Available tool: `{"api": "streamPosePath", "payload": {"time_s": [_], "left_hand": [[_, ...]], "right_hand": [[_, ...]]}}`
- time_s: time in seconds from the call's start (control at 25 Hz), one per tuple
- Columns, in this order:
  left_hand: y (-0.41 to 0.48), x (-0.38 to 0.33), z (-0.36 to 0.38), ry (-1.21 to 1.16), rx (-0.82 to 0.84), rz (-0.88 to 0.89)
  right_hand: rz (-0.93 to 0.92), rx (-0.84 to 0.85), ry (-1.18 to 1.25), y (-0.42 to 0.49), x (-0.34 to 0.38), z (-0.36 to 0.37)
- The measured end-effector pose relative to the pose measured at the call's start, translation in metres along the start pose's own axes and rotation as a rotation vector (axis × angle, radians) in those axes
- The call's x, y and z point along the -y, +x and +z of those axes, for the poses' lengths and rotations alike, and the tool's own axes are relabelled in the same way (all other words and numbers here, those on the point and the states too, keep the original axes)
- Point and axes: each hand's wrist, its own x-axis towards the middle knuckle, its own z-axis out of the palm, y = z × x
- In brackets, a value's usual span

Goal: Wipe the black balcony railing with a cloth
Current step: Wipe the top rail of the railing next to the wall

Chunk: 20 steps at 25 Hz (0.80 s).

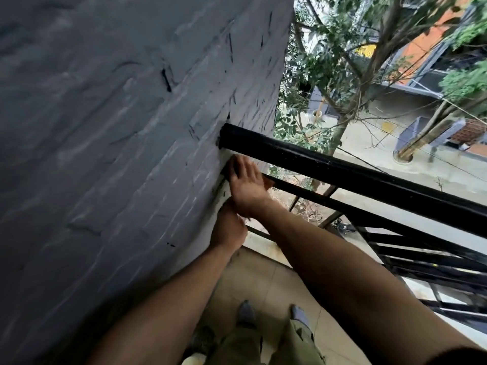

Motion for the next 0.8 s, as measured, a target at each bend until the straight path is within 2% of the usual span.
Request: {"api": "streamPosePath", "payload": {"time_s": [0.08,0.16,0.2,0.28,0.36,0.4,0.44,0.56,0.64,0.8], "left_hand": [[-0.006,0.011,0.003,0.107,0.061,-0.066],[-0.01,0.011,0.001,0.092,0.1,-0.07],[-0.01,0.006,-0.002,0.062,0.092,-0.06],[-0.006,-0.007,-0.009,0.013,-0.001,0.007],[-0.001,-0.02,-0.015,0.019,-0.105,0.125],[0.0,-0.025,-0.016,0.034,-0.136,0.173],[0.002,-0.03,-0.017,0.052,-0.159,0.19],[0.0,-0.034,-0.024,0.092,-0.206,0.115],[-0.001,-0.032,-0.024,0.143,-0.203,0.178],[0.002,-0.05,-0.012,0.18,-0.13,0.263]], "right_hand": [[-0.119,-0.043,-0.049,0.005,-0.008,-0.004],[-0.161,-0.096,-0.076,-0.022,-0.037,-0.01],[-0.103,-0.094,-0.091,-0.04,-0.054,-0.011],[0.157,-0.044,-0.173,-0.075,-0.073,-0.013],[0.34,0.051,-0.289,-0.07,-0.057,-0.017],[0.317,0.08,-0.308,-0.055,-0.043,-0.015],[0.216,0.072,-0.26,-0.035,-0.03,-0.015],[-0.131,-0.045,-0.145,0.006,-0.011,-0.015],[-0.126,-0.108,-0.211,-0.011,-0.031,-0.009],[0.031,-0.093,-0.412,-0.097,-0.089,0.01]]}}
